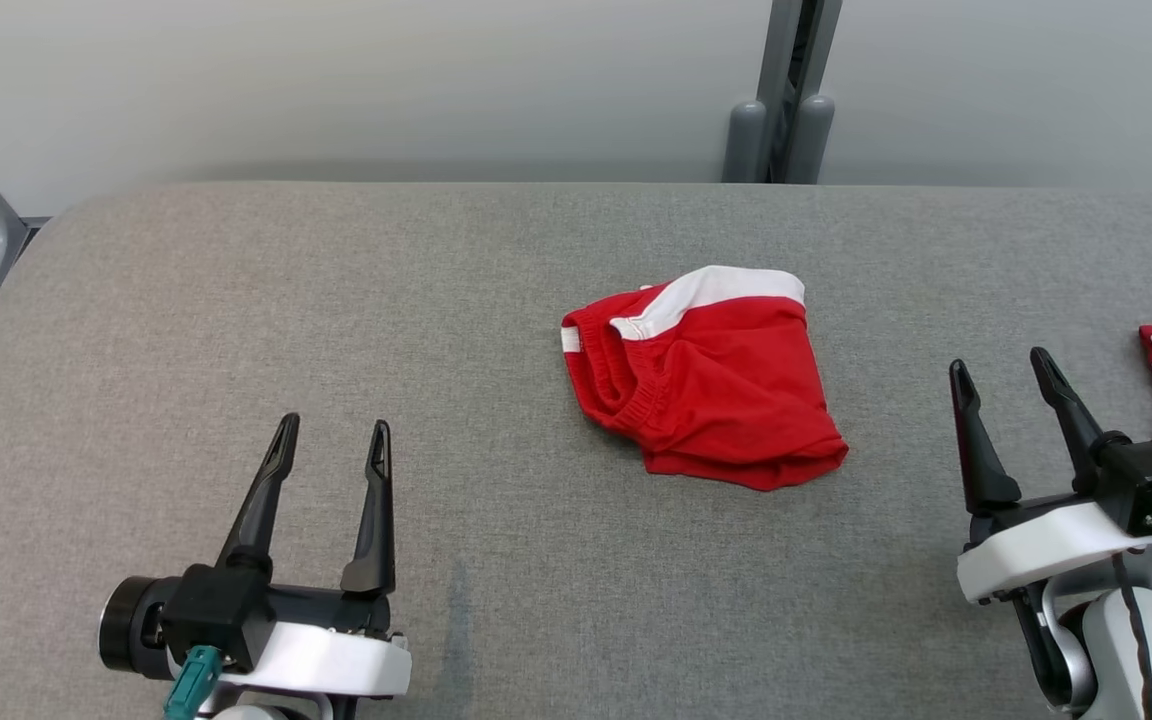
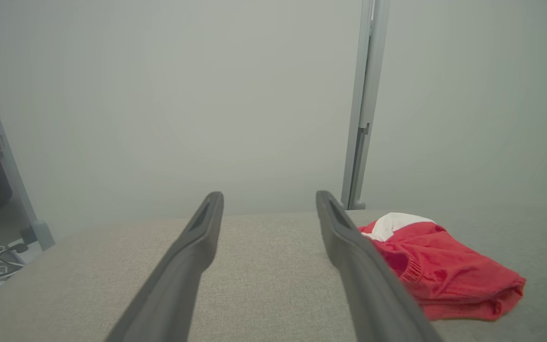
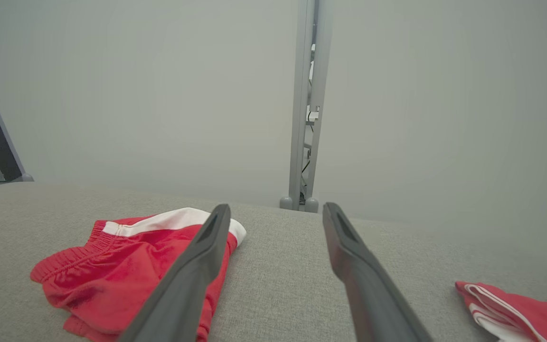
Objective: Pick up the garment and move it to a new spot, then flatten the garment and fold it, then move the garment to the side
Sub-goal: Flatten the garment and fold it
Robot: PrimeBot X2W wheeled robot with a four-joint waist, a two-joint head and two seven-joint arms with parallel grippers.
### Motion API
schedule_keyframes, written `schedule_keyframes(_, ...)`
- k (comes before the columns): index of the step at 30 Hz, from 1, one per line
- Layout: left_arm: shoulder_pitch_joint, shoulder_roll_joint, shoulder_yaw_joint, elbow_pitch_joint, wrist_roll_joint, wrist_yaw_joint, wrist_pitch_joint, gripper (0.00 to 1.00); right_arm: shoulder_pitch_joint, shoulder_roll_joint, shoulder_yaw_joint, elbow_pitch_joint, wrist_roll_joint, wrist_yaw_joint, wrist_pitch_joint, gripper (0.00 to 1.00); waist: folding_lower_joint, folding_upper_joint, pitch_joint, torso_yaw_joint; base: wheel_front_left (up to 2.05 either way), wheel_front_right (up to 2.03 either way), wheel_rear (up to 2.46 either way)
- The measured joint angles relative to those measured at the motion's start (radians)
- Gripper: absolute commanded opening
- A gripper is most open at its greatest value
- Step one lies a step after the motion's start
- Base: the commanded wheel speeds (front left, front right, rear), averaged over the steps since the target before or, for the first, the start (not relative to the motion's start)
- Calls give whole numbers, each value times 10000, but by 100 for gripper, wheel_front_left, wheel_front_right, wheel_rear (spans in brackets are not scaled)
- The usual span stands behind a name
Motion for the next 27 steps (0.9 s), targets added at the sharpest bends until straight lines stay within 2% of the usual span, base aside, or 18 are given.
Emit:
schedule_keyframes(1,-27,2,-213,94,111,-50,0,100,-278,-56,318,422,642,0,2,0,0,0,143,159,0,0,0)
schedule_keyframes(8,-431,-2,-575,244,115,-90,0,100,-1799,-612,1845,2284,2146,-2,798,0,0,0,629,661,0,0,0)
schedule_keyframes(16,-488,2,-644,314,69,2,0,100,-2498,-926,3202,3942,3624,-2,1595,0,0,0,955,1258,0,0,0)
schedule_keyframes(22,-490,4,-621,313,-391,59,0,100,-2370,-943,3576,4192,4957,-2,1904,0,0,0,852,1331,0,0,0)
schedule_keyframes(27,-480,2,-554,265,-673,92,0,100,-1831,-978,4050,3871,5699,-2,2161,0,0,0,676,1262,0,0,0)
